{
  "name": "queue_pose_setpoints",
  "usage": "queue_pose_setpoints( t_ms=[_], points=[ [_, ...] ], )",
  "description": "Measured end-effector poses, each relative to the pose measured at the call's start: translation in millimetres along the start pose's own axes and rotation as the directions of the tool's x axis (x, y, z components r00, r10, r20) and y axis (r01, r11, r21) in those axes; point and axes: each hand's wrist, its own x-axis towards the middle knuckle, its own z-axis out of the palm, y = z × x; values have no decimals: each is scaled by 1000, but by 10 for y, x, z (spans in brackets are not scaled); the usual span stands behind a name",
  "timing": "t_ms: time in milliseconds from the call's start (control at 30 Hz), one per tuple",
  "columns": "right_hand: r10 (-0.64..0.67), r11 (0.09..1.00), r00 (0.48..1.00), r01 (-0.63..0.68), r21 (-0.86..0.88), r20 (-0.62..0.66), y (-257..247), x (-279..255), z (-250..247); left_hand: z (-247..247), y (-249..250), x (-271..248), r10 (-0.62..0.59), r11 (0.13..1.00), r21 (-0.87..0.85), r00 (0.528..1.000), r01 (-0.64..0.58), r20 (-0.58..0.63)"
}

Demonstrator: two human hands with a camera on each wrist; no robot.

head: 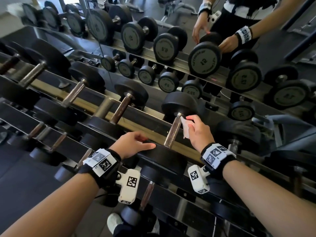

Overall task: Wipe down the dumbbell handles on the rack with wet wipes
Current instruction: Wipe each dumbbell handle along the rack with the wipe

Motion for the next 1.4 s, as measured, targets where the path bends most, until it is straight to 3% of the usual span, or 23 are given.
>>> queue_pose_setpoints(
  t_ms=[100,233,367,433,500,567,600,667,733,900,1000,1100,1200,1233,1300,1400],
  points=[
    [-49,999,995,50,-7,88,16,15,36,5,16,-20,-2,1000,12,1000,2,-5],
    [4,995,978,-24,96,208,-18,41,12,0,34,-21,-10,1000,19,1000,11,-7],
    [-8,934,955,-98,344,295,-22,-187,67,8,46,-30,-16,1000,13,1000,16,-14],
    [-55,977,931,-24,211,362,18,-310,80,15,50,-36,-20,1000,4,1000,20,-21],
    [-84,996,869,75,38,488,40,-348,40,21,51,-46,-27,1000,-6,999,27,-24],
    [-94,995,836,61,77,540,12,-294,-69,26,55,-54,-31,999,-8,999,31,-25],
    [-95,992,864,41,120,495,-14,-248,-140,29,60,-56,-34,999,-8,999,34,-25],
    [-77,992,965,47,121,251,-59,-106,-251,32,64,-60,-45,999,-15,999,44,-29],
    [-70,992,994,60,113,81,-96,17,-265,34,59,-58,-47,999,-24,998,46,-35],
    [-20,991,988,0,133,151,-29,67,9,40,39,-58,-53,998,-28,998,52,-42],
    [-28,970,978,-24,241,207,36,-15,107,43,35,-56,-53,998,-35,998,51,-46],
    [-61,940,931,-68,334,360,105,-166,140,44,47,-62,-58,998,-41,997,56,-44],
    [-104,948,862,-65,311,497,153,-191,35,41,64,-73,-59,998,-38,998,57,-38],
    [-95,948,881,-61,311,463,170,-145,-17,43,70,-77,-58,998,-36,998,57,-37],
    [-45,962,961,-32,272,274,197,0,-114,42,78,-81,-58,998,-37,998,56,-40],
    [-42,977,988,10,212,148,151,159,-120,46,70,-86,-57,998,-41,997,55,-42]
  ],
)
